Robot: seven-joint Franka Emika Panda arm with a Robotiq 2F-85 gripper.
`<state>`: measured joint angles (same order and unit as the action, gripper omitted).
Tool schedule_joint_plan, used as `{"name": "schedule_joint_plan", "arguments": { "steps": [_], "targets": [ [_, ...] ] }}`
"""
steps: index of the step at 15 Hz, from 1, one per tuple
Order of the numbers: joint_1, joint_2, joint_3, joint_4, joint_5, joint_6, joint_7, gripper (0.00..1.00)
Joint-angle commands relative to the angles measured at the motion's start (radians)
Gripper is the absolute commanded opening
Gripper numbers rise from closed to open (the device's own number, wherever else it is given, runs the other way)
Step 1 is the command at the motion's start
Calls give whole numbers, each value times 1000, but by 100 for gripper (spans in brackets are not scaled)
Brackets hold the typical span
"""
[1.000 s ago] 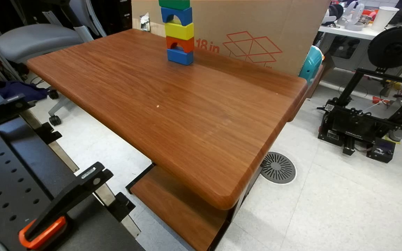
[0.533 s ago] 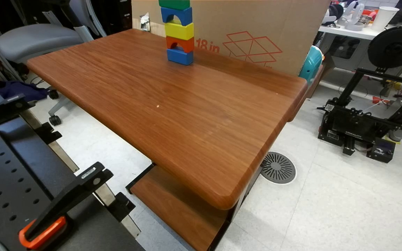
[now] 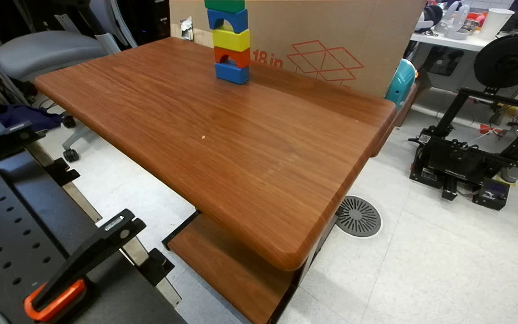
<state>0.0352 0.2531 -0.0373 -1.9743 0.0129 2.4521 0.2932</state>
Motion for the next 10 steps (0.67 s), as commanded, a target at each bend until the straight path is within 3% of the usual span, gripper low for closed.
{"name": "schedule_joint_plan", "arguments": {
  "steps": [1,3,4,10],
  "targets": [
    [15,-123,-11,-85,-39,-15,69,100],
    [10,-168,-8,-122,-50,-5,101,100],
    [-1,-94,2,-57,-29,-2,60,100],
    [-5,-150,5,-108,-31,-2,78,100]
  ]
}}
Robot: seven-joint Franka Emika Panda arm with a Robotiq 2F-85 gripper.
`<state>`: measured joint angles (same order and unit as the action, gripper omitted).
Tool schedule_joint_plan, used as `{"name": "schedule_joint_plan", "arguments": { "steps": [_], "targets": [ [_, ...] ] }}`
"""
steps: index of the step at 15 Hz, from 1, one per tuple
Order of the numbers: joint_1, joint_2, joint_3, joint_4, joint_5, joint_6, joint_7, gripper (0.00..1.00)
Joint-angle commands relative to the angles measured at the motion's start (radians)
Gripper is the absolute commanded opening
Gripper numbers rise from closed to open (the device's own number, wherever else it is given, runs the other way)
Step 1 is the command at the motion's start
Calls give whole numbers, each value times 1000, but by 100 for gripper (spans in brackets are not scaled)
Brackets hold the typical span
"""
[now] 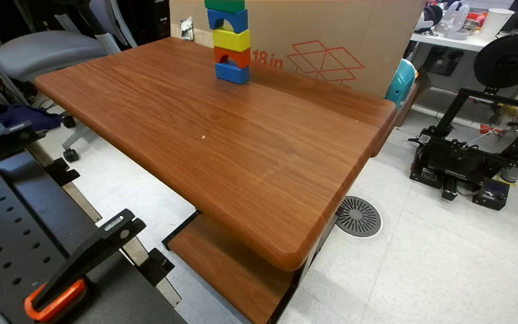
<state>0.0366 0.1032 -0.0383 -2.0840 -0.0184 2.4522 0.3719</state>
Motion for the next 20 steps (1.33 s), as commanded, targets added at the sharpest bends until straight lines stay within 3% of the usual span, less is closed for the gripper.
{"name": "schedule_joint_plan", "arguments": {
  "steps": [1,20],
  "targets": [
    [-8,6,5,10,2,-10,-2,100],
    [2,178,4,144,20,-34,-7,100]
  ]
}}
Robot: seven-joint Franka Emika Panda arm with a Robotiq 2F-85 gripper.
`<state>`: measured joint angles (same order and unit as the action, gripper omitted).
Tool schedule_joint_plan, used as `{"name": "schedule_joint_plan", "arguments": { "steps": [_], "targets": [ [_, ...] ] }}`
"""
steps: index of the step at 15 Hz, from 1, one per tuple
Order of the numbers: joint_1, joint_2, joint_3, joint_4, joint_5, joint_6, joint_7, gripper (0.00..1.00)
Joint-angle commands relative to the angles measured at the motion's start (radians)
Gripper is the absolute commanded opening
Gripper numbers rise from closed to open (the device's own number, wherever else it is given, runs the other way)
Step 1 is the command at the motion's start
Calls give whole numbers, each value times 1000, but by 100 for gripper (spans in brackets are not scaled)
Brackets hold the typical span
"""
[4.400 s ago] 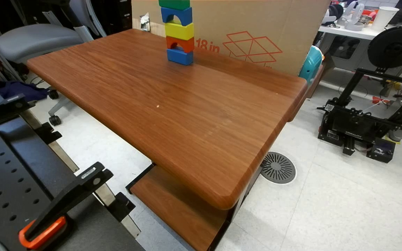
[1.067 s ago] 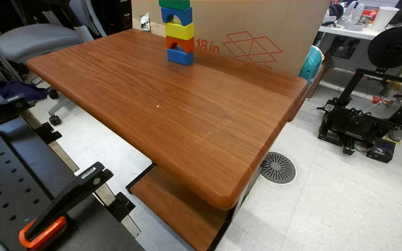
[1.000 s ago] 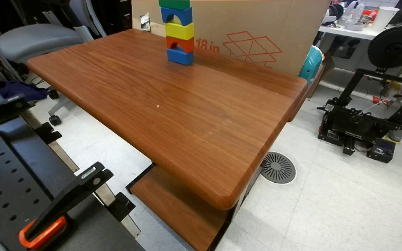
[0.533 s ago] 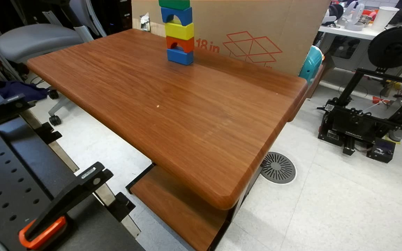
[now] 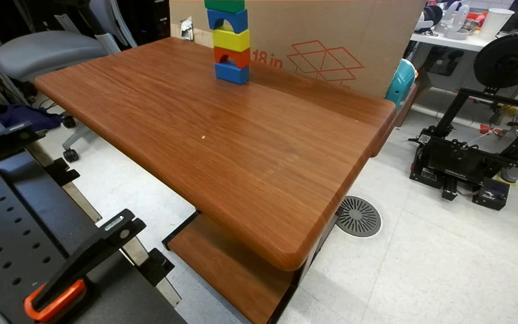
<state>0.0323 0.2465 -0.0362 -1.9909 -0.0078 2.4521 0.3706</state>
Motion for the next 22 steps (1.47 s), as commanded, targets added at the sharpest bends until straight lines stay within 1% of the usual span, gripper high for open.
{"name": "schedule_joint_plan", "arguments": {
  "steps": [1,6,7,8,11,13,16,17,22],
  "targets": [
    [9,43,1,59,8,-35,-3,100],
    [18,77,-2,88,3,-40,1,100],
    [20,83,-2,94,3,-41,3,75],
    [23,86,-3,97,1,-39,5,74],
    [29,93,-3,105,-2,-35,6,49],
    [33,91,-3,105,-3,-35,5,35],
    [35,83,-4,103,-1,-35,3,12],
    [35,81,-4,102,-2,-34,3,8],
    [34,71,-8,102,-5,-37,5,8]
  ]
}}
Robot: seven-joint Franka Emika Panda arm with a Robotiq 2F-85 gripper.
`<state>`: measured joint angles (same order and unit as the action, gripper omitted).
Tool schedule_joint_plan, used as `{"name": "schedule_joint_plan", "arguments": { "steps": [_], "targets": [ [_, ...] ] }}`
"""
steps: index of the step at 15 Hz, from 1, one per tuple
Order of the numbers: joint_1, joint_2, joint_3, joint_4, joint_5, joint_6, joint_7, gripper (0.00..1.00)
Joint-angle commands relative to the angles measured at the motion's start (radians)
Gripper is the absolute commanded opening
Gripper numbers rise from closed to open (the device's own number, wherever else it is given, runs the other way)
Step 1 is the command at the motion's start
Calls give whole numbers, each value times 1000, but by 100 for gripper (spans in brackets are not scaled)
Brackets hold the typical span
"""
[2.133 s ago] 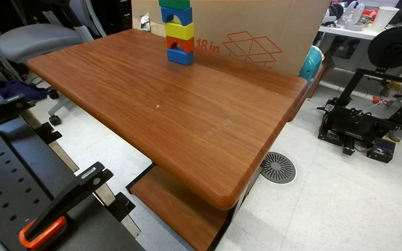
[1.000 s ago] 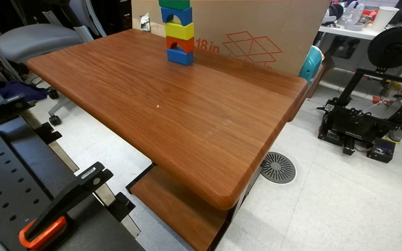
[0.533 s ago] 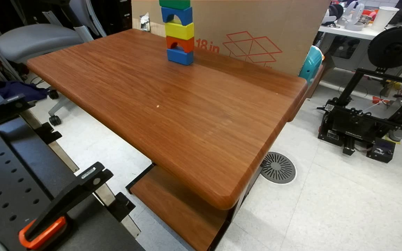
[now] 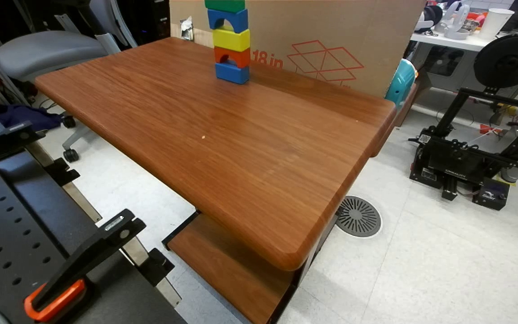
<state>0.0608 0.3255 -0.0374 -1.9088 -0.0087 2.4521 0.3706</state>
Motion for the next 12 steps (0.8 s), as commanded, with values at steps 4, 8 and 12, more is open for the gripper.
{"name": "schedule_joint_plan", "arguments": {
  "steps": [4,8,12],
  "targets": [
    [-4,-69,2,-28,11,-25,-26,8],
    [-24,-143,-10,-116,8,17,-48,8],
    [-72,-174,-35,-186,29,38,-53,8]
  ]
}}
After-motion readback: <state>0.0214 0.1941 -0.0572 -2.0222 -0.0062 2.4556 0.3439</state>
